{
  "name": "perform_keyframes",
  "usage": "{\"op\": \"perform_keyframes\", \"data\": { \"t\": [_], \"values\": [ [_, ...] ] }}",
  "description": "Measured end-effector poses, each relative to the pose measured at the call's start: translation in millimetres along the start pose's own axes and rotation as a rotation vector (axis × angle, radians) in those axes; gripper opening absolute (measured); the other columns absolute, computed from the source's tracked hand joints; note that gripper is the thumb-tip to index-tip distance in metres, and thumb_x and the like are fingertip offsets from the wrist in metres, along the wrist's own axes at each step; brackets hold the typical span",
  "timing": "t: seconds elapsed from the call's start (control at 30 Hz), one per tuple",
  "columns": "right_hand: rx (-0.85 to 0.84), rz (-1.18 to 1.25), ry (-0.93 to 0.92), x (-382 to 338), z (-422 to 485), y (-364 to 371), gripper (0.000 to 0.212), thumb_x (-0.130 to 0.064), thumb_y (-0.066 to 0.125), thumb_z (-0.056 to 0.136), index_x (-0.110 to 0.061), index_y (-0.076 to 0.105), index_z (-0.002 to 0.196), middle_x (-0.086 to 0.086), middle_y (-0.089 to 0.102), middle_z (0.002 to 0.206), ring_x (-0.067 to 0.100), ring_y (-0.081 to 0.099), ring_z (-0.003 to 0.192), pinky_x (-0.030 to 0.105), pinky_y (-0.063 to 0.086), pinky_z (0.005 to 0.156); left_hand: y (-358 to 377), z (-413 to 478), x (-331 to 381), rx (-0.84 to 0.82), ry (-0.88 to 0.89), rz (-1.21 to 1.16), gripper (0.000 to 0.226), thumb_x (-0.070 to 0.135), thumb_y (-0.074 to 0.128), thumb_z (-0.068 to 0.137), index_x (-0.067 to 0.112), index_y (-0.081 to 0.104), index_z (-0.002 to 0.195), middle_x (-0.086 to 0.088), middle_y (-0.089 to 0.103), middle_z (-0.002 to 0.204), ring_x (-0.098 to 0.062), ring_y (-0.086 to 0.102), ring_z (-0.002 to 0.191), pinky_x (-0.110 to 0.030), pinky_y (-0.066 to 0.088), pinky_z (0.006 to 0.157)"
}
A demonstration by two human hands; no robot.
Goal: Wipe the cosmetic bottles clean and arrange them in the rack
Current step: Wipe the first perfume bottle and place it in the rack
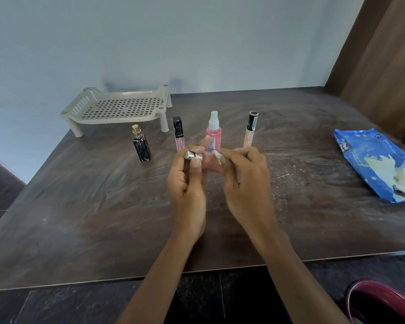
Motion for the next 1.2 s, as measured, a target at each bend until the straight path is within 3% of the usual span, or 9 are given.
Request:
{"op": "perform_keyframes", "data": {
  "t": [0.07,0.13,0.23,0.43,0.63,0.77,0.97,1.07,1.2],
  "values": [
    [-0.019,-0.07,0.054,16,-3,-3,0.025,-0.024,0.056,0.098,-0.028,0.069,0.119,-0.009,0.055,0.1,0.012,0.048,0.098,0.034,0.047,0.087,-2,1,0,0.004,0.017,0.018,0.022,0.011,0.043,0.105,0.013,0.064,0.101,-0.008,0.068,0.106,-0.011,0.065,0.107,-0.033,0.05,0.092],
    [-0.052,-0.045,0.111,24,-4,-6,0.024,-0.021,0.054,0.099,-0.028,0.069,0.117,-0.007,0.057,0.1,0.013,0.051,0.099,0.016,0.04,0.086,-2,1,0,-0.003,0.018,0.011,0.027,0.014,0.043,0.103,0.024,0.068,0.099,-0.004,0.069,0.111,-0.016,0.064,0.11,-0.036,0.049,0.093],
    [-0.085,0.089,0.178,24,-4,-9,0.023,-0.022,0.053,0.1,-0.032,0.069,0.112,-0.018,0.061,0.091,0.003,0.057,0.092,0.003,0.037,0.079,0,0,1,-0.014,0.014,-0.063,0.025,0.01,0.041,0.102,0.017,0.065,0.101,-0.01,0.067,0.121,-0.019,0.062,0.119,-0.035,0.05,0.098],
    [-0.077,0.405,0.327,22,-11,-2,0.018,-0.032,0.056,0.099,-0.035,0.07,0.109,-0.016,0.073,0.093,0.006,0.07,0.086,0.037,0.058,0.084,0,-1,3,0.023,-0.013,-0.108,0.026,0.016,0.04,0.105,0.014,0.064,0.112,-0.009,0.067,0.124,-0.019,0.062,0.121,-0.039,0.05,0.101],
    [-0.006,0.304,0.287,25,-14,-3,0.021,-0.032,0.053,0.1,-0.032,0.068,0.116,-0.014,0.07,0.1,0.004,0.068,0.09,0.033,0.057,0.083,3,-3,7,0.063,-0.001,0.061,0.033,0.026,0.052,0.097,0.004,0.065,0.119,0.003,0.076,0.093,-0.014,0.071,0.1,-0.046,0.054,0.097],
    [-0.001,0.232,0.245,23,-13,-6,0.02,-0.029,0.053,0.1,-0.032,0.07,0.11,-0.017,0.066,0.1,-0.003,0.06,0.096,0.018,0.05,0.082,-2,-4,4,0.12,-0.022,0.063,0.039,0.029,0.067,0.088,0.007,0.069,0.121,-0.001,0.077,0.097,-0.025,0.071,0.096,-0.049,0.05,0.098],
    [0.026,0.146,0.077,-14,-8,-7,0.022,-0.028,0.055,0.1,-0.032,0.07,0.115,-0.01,0.057,0.103,0.006,0.048,0.102,0.009,0.037,0.089,1,-4,3,0.058,-0.006,0.122,0.029,0.018,0.06,0.095,0.001,0.07,0.117,-0.003,0.077,0.101,-0.019,0.072,0.097,-0.039,0.056,0.092],
    [0.04,0.106,0.01,-27,-4,-4,0.023,-0.029,0.056,0.099,-0.031,0.071,0.117,-0.01,0.056,0.099,0.009,0.048,0.099,0.018,0.042,0.09,0,-3,4,0.075,-0.005,0.055,0.025,0.017,0.059,0.095,0.004,0.071,0.113,-0.002,0.076,0.101,-0.016,0.071,0.096,-0.03,0.056,0.087],
    [0.058,0.076,0.003,-15,-7,-2,0.024,-0.028,0.059,0.098,-0.031,0.07,0.118,-0.012,0.054,0.093,0.012,0.05,0.094,0.024,0.044,0.088,-3,0,4,0.119,-0.029,-0.065,0.022,0.011,0.051,0.1,0.002,0.068,0.112,-0.006,0.075,0.11,-0.022,0.069,0.111,-0.037,0.055,0.097]
  ]
}}
Point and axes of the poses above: each hand's wrist, its own z-axis towards the middle knuckle, its own y-axis out of the palm, x = y × z, the point moved 4 cm from there along z, towards the middle knuckle
